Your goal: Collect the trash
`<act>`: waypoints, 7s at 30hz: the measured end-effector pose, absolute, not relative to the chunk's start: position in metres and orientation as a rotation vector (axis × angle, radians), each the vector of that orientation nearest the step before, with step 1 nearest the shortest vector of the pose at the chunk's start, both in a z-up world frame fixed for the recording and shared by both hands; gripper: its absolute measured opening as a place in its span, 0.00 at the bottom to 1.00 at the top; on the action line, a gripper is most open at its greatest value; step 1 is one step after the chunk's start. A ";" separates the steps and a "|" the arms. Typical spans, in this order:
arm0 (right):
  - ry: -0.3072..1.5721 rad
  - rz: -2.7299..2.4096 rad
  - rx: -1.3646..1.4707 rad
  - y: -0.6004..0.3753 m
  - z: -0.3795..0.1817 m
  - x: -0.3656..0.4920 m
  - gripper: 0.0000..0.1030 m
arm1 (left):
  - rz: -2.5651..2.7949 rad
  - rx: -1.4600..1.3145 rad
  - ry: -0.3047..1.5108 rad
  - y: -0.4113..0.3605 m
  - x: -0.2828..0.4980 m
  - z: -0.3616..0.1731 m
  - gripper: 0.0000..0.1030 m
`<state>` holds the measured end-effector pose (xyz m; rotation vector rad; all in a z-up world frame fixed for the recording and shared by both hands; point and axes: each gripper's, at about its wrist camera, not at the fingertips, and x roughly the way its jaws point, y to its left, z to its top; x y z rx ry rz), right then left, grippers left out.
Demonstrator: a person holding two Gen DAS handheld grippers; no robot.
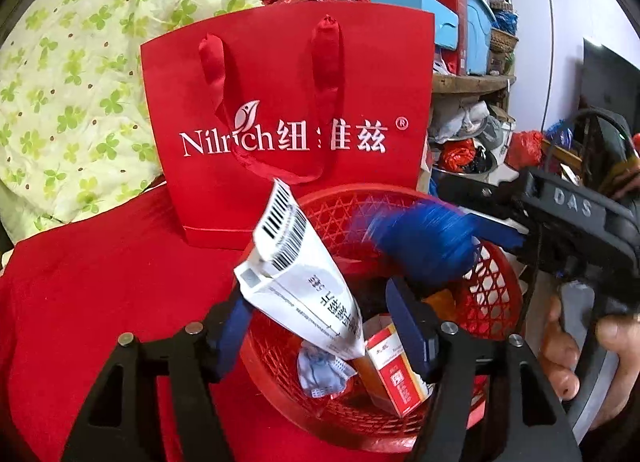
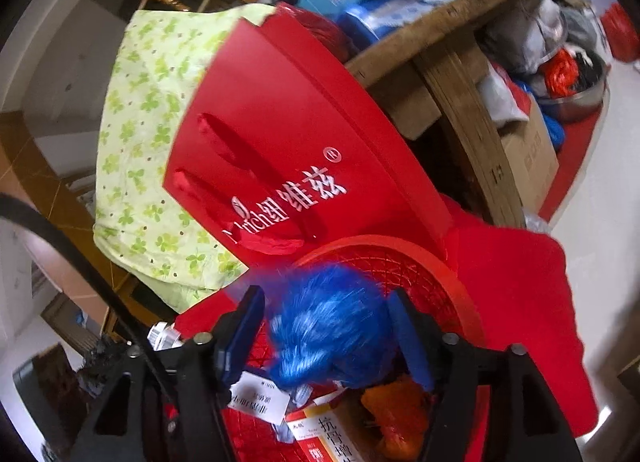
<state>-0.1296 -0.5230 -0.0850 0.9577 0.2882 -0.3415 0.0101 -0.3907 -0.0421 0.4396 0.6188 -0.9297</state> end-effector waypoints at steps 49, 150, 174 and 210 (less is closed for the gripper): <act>0.220 -0.398 0.352 -0.293 0.062 -0.265 0.74 | -0.626 0.391 0.322 -0.177 -0.083 0.078 0.98; 0.204 -0.486 0.318 -0.263 0.075 -0.284 0.76 | -0.559 0.380 0.355 -0.153 -0.116 0.089 0.99; 0.204 -0.498 0.333 -0.275 0.069 -0.290 0.76 | -0.569 0.393 0.355 -0.155 -0.120 0.090 0.99; 0.210 -0.494 0.321 -0.266 0.070 -0.286 0.76 | -0.566 0.382 0.363 -0.139 -0.115 0.088 0.99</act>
